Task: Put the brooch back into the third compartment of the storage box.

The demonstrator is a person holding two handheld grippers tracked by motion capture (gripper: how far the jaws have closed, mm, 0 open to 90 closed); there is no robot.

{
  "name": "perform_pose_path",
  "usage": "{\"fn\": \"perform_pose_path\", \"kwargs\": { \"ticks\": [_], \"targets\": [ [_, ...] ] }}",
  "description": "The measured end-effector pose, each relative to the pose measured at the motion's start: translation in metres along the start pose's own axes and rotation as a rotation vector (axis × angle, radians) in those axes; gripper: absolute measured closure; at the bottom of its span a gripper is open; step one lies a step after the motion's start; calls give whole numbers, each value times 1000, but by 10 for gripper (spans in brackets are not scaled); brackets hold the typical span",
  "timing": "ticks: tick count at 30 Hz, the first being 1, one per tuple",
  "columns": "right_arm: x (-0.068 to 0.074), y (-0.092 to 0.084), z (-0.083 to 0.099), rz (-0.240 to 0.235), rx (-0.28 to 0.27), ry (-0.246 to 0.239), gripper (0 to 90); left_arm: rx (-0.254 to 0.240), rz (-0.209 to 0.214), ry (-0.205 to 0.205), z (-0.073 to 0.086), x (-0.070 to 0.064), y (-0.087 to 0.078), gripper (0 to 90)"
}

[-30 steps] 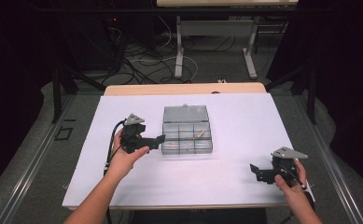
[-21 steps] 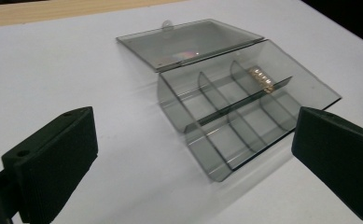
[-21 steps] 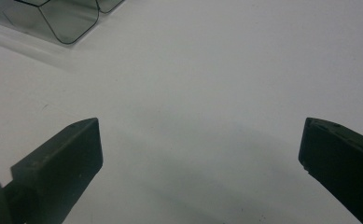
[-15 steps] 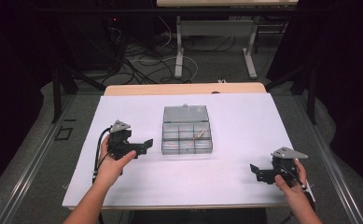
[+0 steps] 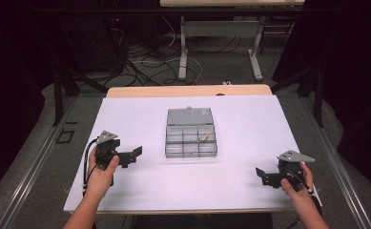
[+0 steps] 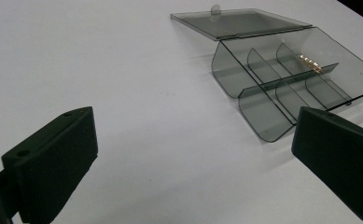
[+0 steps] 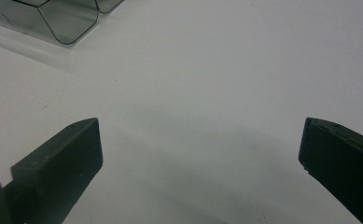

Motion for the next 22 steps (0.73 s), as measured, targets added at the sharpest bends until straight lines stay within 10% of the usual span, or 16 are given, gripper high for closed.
{"fn": "perform_pose_path", "kwargs": {
  "ticks": [22],
  "targets": [
    [-1,0,1,3,3,-1,0,-41,-55,-69,17,24,-10,5]
  ]
}}
Point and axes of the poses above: each handheld gripper's, and its own axes: y roughly forward along the jaws, z roughly out of its underside, x roughly to its left, the point moved 6 cm from there along y, roughly forward along the jaws, and after that the axes turned 15 degrees about -x, right-handed, at the moved point
